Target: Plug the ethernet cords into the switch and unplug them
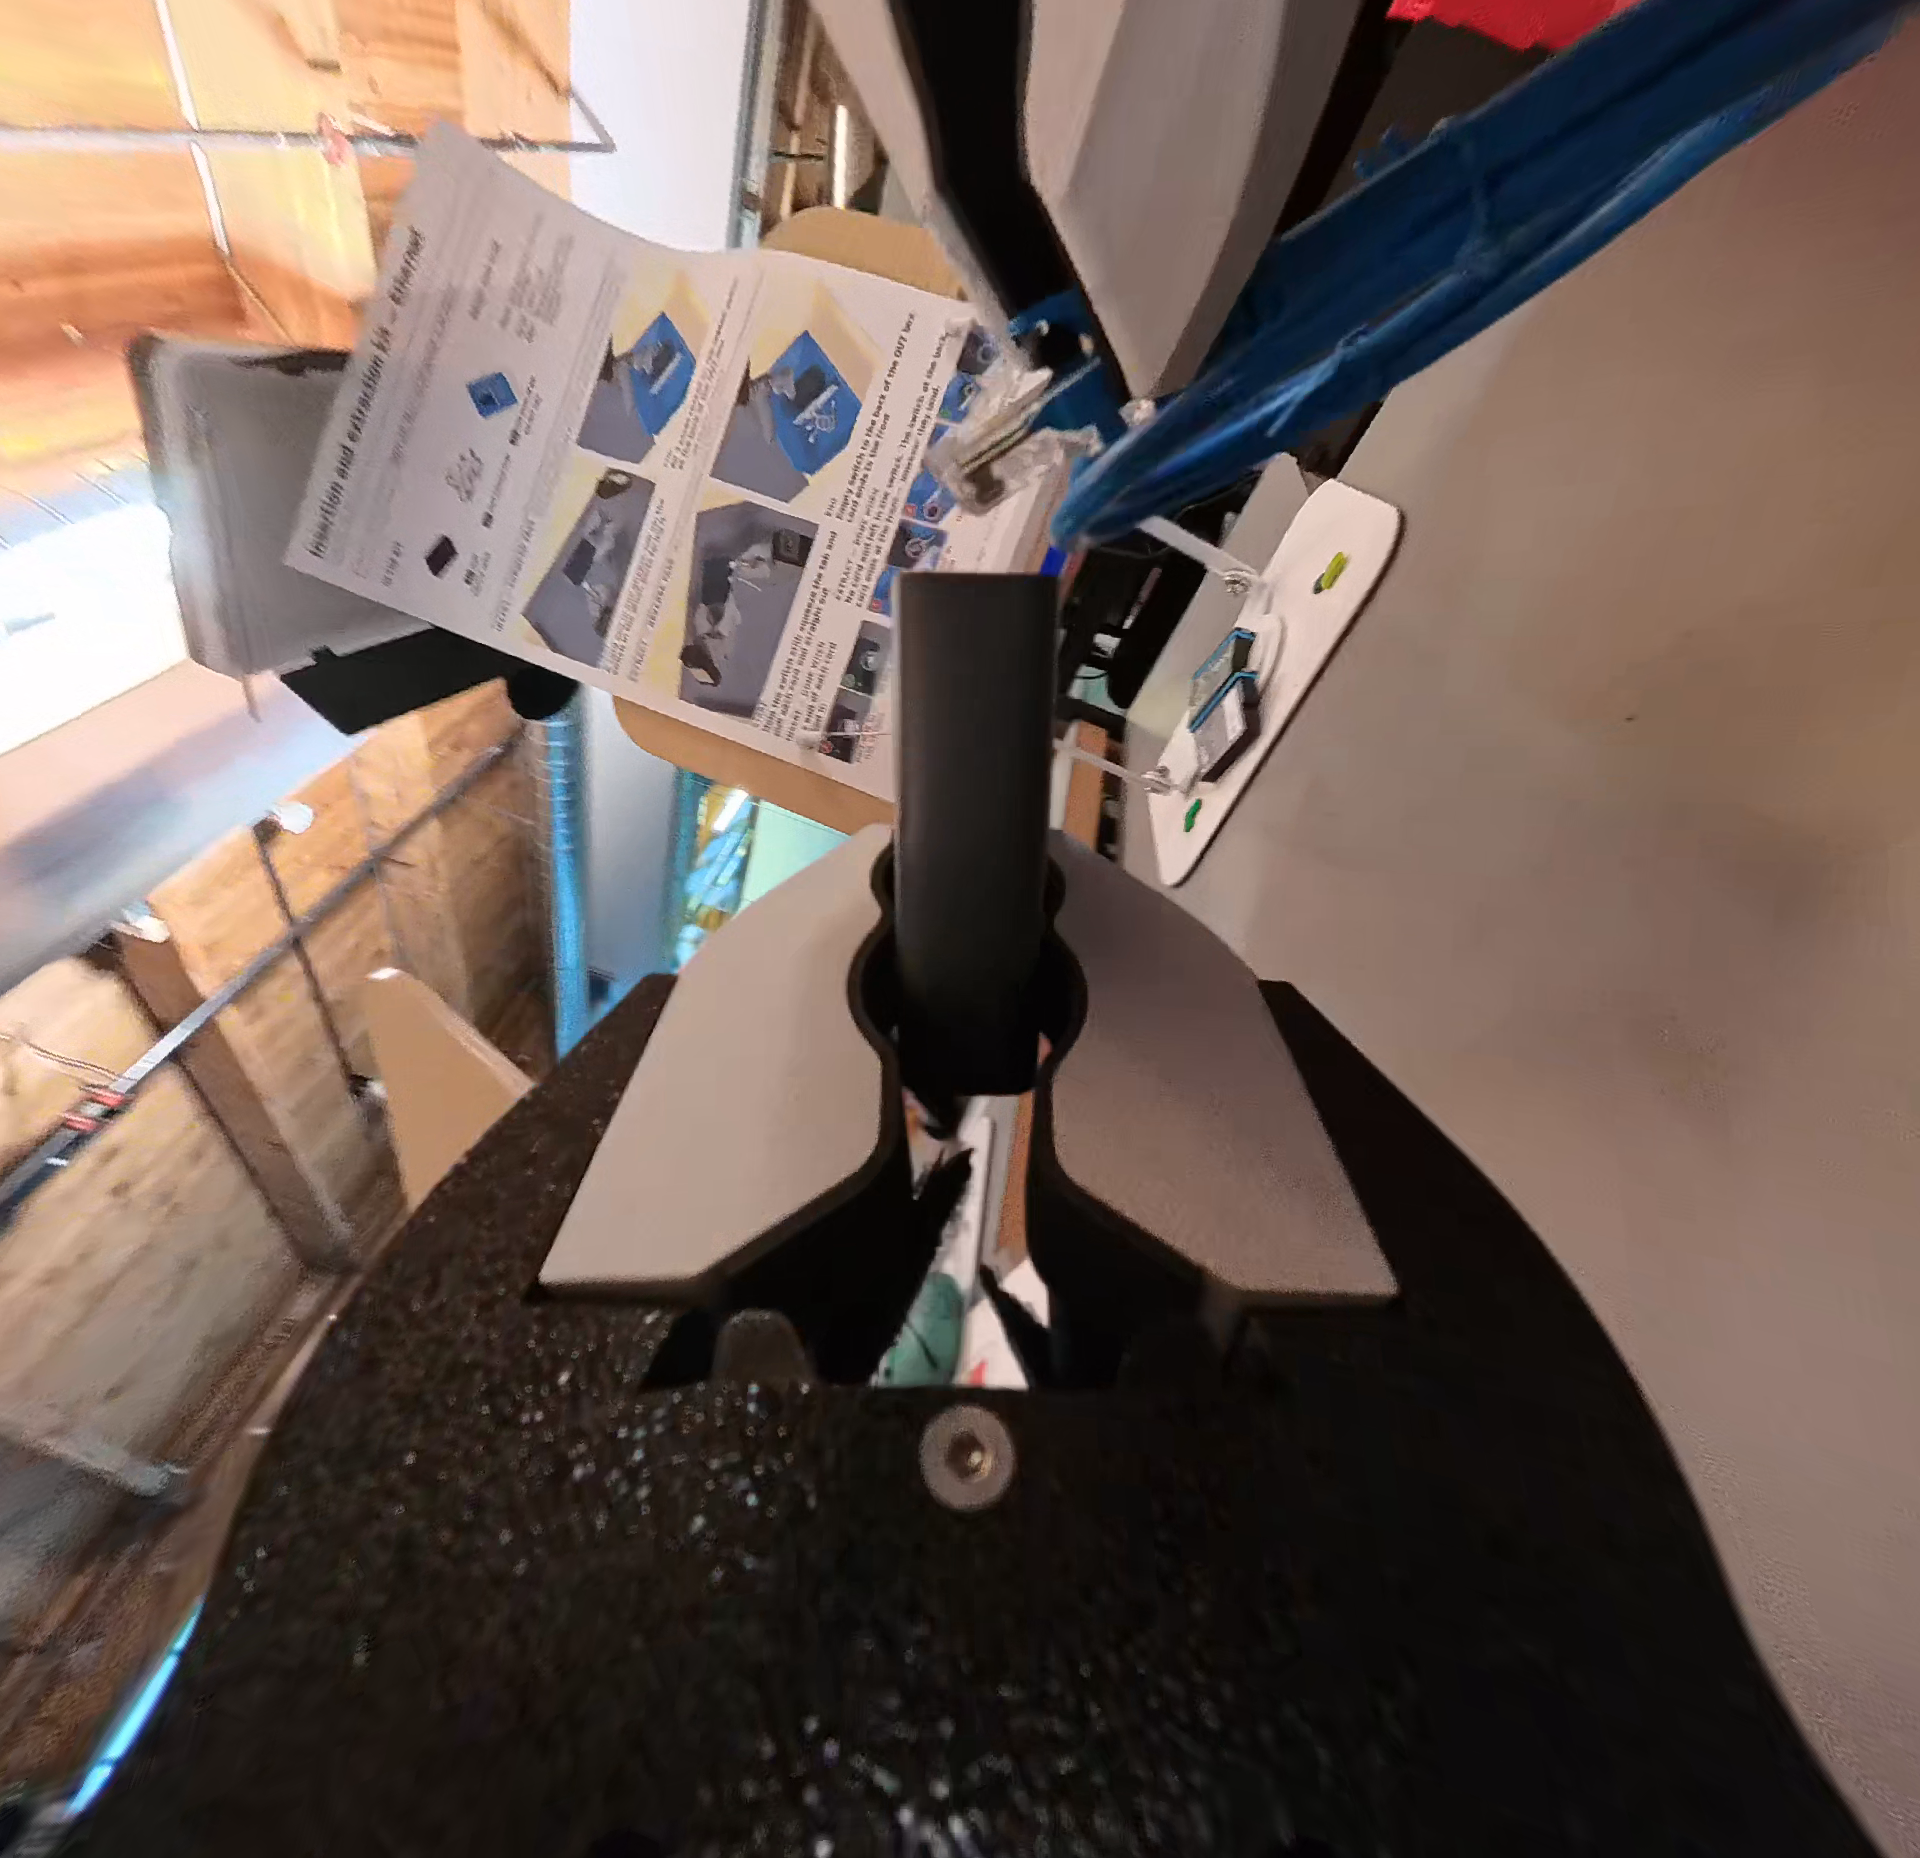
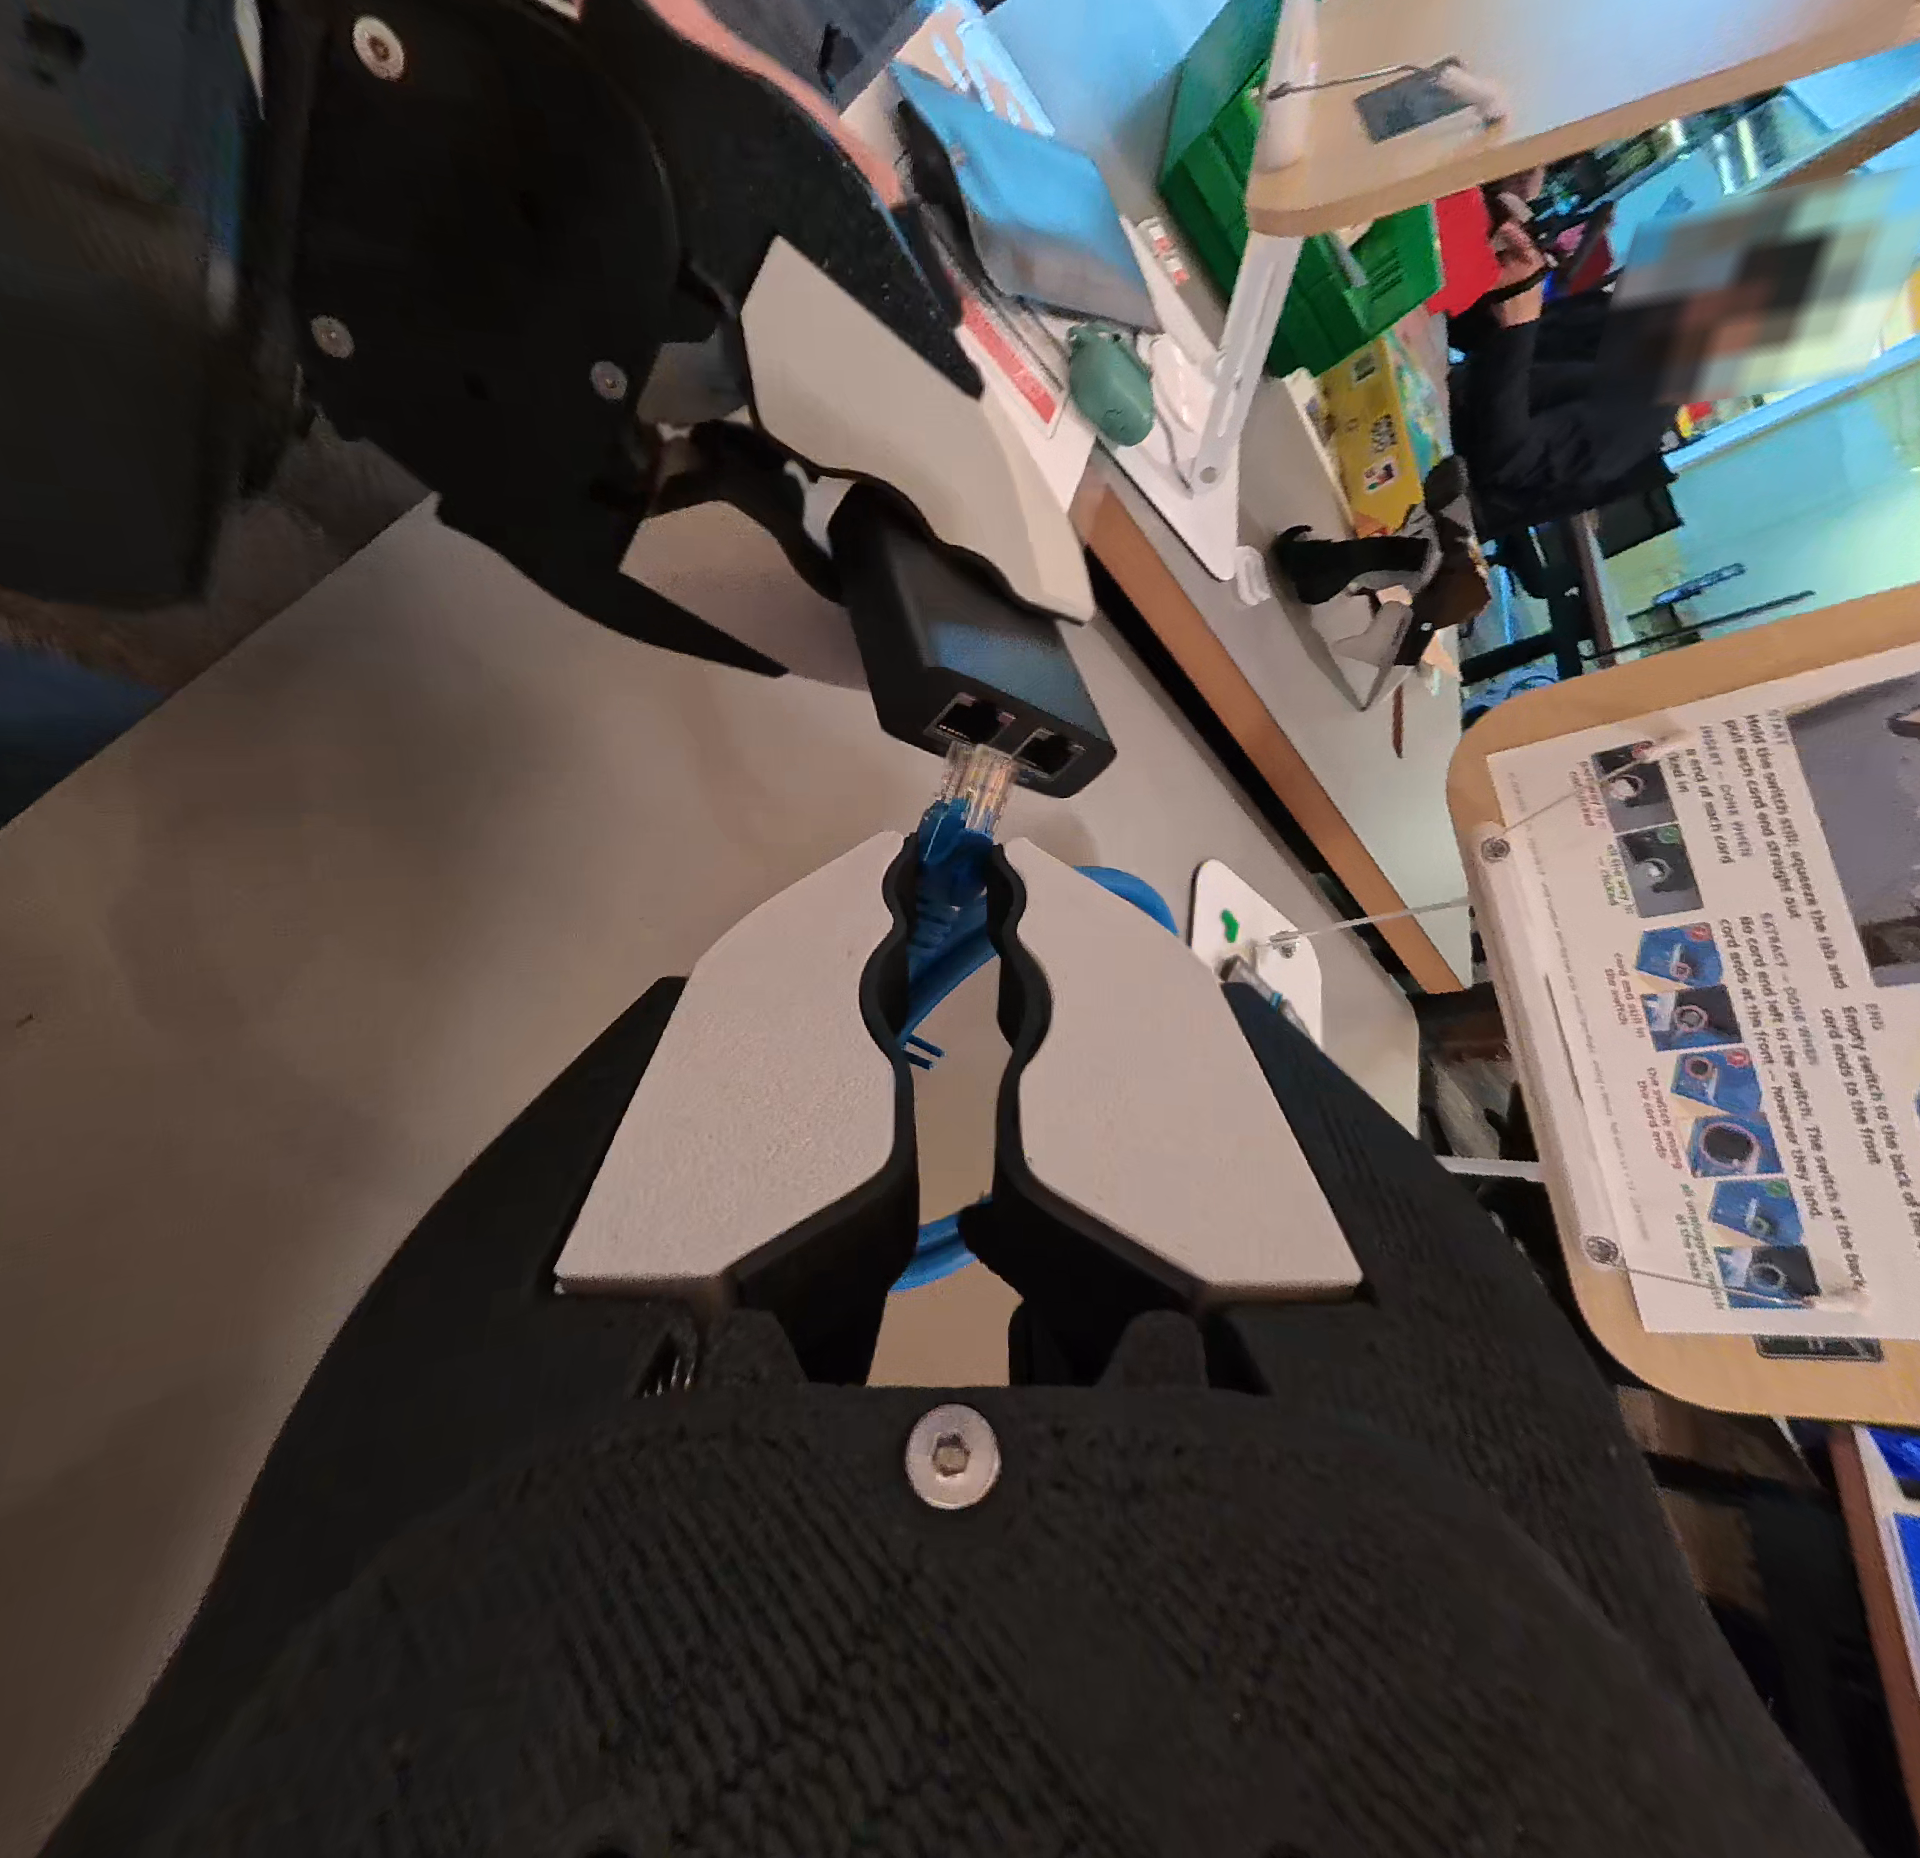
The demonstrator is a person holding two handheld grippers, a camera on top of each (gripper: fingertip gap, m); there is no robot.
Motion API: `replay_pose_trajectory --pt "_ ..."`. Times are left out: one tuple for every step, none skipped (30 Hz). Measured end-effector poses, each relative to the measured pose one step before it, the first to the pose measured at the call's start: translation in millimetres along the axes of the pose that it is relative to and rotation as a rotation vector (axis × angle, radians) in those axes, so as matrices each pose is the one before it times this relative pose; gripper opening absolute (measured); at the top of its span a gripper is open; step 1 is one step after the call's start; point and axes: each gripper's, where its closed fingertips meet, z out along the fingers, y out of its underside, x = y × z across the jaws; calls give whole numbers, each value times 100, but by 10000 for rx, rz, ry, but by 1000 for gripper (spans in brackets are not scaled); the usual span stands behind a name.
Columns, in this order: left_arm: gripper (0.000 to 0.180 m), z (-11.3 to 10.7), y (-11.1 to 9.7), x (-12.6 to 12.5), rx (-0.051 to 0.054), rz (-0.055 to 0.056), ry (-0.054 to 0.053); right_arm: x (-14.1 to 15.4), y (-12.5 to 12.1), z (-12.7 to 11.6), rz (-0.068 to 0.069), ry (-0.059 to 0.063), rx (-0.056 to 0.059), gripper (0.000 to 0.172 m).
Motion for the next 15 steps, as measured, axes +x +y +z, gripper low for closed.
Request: replay_pose_trajectory --pt "21 -54 -85 -50 39 321 -152 -259 89 36 -113 -116 -92 11" --pt "21 -26 -115 23 42 225 -72 -201 53 32 -97 -89 -54 11" --pt "21 -29 -100 44 37 119 -29 -101 16 13 -75 -31 -7 11" --pt "21 -25 -120 3 51 78 -41 -58 14 24 -30 -25 -4 11" --pt "21 -23 -90 10 42 84 -28 -40 40 2 -5 -29 -22 11" --pt "21 -29 -56 70 25 136 9 -70 81 11 -16 -45 -46 11" --pt "21 -19 -59 67 40 171 -11 -124 90 14 -30 -73 -59 11" --pt "21 -28 -52 135 39 157 29 -181 128 33 -41 -103 -84 11" --pt "21 -8 -35 116 16 114 24 -159 158 48 -61 -79 -121 11" --pt "21 10 -7 135 5 76 41 -147 203 70 -81 -67 -153 11" --pt "21 -4 -48 180 26 89 77 -134 205 76 -71 -60 -150 11" --pt "21 4 -38 89 18 91 -2 -92 184 73 -56 -36 -123 11" --pt "21 22 -27 46 28 -149 3 -31 125 51 -38 -3 -73 11" --pt "21 36 -94 193 112 -571 217 46 63 -8 -3 22 -23 11" --pt "21 -4 -156 94 210 -763 225 101 -12 -85 10 49 25 11"
